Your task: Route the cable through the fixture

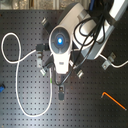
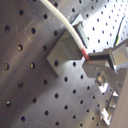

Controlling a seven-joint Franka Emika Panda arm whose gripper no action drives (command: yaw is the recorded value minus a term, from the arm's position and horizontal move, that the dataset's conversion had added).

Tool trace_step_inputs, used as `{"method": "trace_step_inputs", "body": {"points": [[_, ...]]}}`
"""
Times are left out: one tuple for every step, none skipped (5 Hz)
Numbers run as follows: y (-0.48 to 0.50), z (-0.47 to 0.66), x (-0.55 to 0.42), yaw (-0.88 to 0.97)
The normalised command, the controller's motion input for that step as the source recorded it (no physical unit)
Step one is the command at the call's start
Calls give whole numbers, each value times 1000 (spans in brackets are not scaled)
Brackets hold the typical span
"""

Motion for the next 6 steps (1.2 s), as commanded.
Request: {"method": "trace_step_inputs", "body": {"points": [[183, 209, -34, 0], [129, 24, 5, 0], [92, -1, 3, 69], [120, 22, 5, 100], [140, 192, -76, 100], [14, 483, -105, 0]]}}
